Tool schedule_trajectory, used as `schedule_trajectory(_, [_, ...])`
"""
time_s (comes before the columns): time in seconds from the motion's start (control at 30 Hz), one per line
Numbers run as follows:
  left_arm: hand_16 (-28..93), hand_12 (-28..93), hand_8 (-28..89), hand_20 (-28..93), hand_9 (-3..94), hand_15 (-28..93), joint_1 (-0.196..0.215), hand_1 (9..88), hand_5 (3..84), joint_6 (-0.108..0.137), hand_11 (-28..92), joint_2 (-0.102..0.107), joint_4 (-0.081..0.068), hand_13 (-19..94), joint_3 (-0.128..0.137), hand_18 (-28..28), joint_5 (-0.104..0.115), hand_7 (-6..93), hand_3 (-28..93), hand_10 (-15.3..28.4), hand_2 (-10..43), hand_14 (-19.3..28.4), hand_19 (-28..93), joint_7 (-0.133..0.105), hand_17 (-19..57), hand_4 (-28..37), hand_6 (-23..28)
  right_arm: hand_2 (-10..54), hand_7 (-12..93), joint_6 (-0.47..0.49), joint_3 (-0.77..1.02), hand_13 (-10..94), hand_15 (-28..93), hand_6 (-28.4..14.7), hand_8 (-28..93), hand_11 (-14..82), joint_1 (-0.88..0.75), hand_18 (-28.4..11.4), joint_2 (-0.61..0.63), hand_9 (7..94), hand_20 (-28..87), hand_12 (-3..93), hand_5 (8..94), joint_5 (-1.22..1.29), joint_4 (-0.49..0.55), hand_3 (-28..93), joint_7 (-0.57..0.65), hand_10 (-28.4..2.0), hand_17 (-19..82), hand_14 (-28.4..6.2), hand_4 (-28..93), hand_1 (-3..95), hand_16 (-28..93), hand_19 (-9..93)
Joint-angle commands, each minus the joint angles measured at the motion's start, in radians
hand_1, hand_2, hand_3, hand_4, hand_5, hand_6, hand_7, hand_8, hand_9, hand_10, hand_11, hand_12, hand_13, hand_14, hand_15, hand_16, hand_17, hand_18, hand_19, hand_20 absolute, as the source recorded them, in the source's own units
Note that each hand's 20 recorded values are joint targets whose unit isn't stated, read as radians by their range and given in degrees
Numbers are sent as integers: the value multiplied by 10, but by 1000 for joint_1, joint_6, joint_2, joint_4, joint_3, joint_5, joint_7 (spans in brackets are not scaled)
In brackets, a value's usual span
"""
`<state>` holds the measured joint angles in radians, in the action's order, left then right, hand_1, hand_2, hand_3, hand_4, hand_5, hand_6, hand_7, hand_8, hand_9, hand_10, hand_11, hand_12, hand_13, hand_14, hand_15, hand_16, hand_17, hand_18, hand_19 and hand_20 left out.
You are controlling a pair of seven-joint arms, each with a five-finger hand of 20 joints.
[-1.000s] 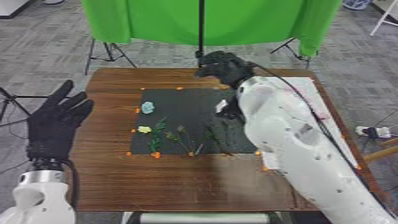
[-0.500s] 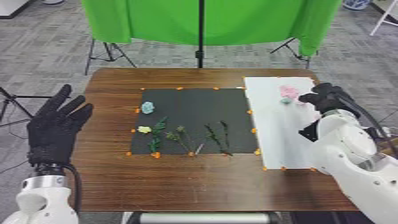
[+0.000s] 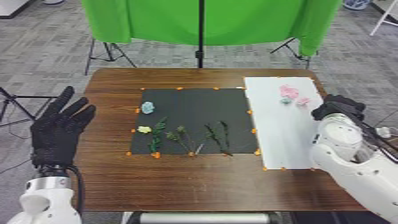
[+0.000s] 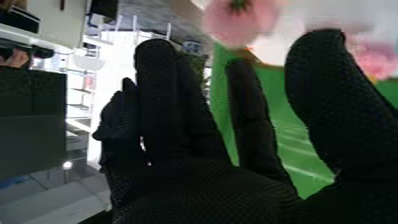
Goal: Arrange flowers
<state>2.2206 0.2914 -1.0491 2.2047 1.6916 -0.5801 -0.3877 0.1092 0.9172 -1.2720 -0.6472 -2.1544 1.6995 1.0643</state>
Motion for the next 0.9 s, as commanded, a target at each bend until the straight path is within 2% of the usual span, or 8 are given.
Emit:
schedule_trajectory(0.03, [-88, 112, -91, 126, 350, 535, 3, 237, 384, 0, 257, -4, -12, 255, -7, 264, 7, 103, 777, 198, 98, 267, 571, 9, -88, -272, 76, -95, 152, 5, -63, 506, 725, 18, -137, 222, 39, -259, 3, 588, 536, 134, 546, 0, -74, 804, 21, -183, 191, -172, -282, 397, 49, 853])
schedule_trajectory(0.17, [-88, 111, -92, 126, 351, 536, -8, 237, 384, -5, 258, -17, -15, 255, -4, 263, -2, 105, 777, 198, 99, 268, 570, 31, -88, -271, 76, -95, 140, -74, -106, 615, 716, 19, -109, 235, 34, -255, 13, 701, 503, 142, 645, -53, -100, 767, 8, -149, 249, -124, -282, 458, 88, 900])
schedule_trajectory(0.27, [-88, 111, -93, 126, 351, 537, -4, 238, 384, -9, 259, -28, -13, 256, 2, 263, -9, 106, 776, 198, 99, 267, 570, 45, -88, -271, 76, -95, 134, -169, -147, 711, 700, 24, -15, 168, 28, -245, 27, 850, 489, 242, 798, -105, -98, 651, -4, -105, 294, -80, -283, 552, 135, 927])
schedule_trajectory(0.37, [-88, 110, -93, 127, 352, 537, -9, 238, 384, -13, 260, -35, -14, 256, 2, 263, -13, 106, 777, 198, 99, 267, 570, 54, -87, -270, 76, -95, 134, -226, -165, 758, 710, 31, 3, 162, 22, -235, 40, 920, 515, 293, 863, -141, -84, 611, -9, -70, 326, -61, -283, 593, 165, 932])
schedule_trajectory(0.53, [-89, 110, -93, 128, 352, 537, -4, 238, 384, -13, 260, -37, -12, 256, 4, 263, -15, 107, 778, 199, 99, 267, 571, 52, -87, -270, 77, -95, 135, -337, -184, 794, 699, 29, 10, 188, 35, -222, 61, 936, 542, 287, 883, -185, -44, 603, -8, -64, 359, -48, -283, 609, 180, 932])
schedule_trajectory(0.7, [-89, 109, -93, 128, 353, 538, 3, 239, 385, -12, 262, -32, -10, 256, 5, 263, -14, 107, 777, 199, 99, 267, 570, 45, -87, -270, 78, -95, 138, -414, -173, 802, 693, 26, 16, 200, 47, -219, 72, 937, 548, 287, 892, -229, 49, 615, -37, -64, 367, -44, -283, 607, 189, 932])
schedule_trajectory(0.87, [-89, 109, -93, 129, 353, 538, 10, 239, 385, -9, 263, -35, -8, 256, 11, 263, -12, 107, 775, 199, 100, 267, 571, 45, -87, -270, 78, -95, 137, -424, -176, 805, 689, 21, 18, 207, 69, -221, -9, 937, 553, 288, 896, -249, 153, 649, -159, -65, 369, -43, -283, 589, 197, 932])
schedule_trajectory(0.9, [-89, 110, -93, 129, 353, 538, 11, 238, 385, -7, 263, -31, -9, 256, 9, 263, -8, 108, 776, 199, 99, 267, 571, 36, -87, -270, 78, -95, 136, -417, -182, 805, 689, 21, 19, 207, 80, -220, -39, 937, 553, 288, 896, -240, 165, 651, -195, -65, 369, -44, -283, 589, 198, 932])
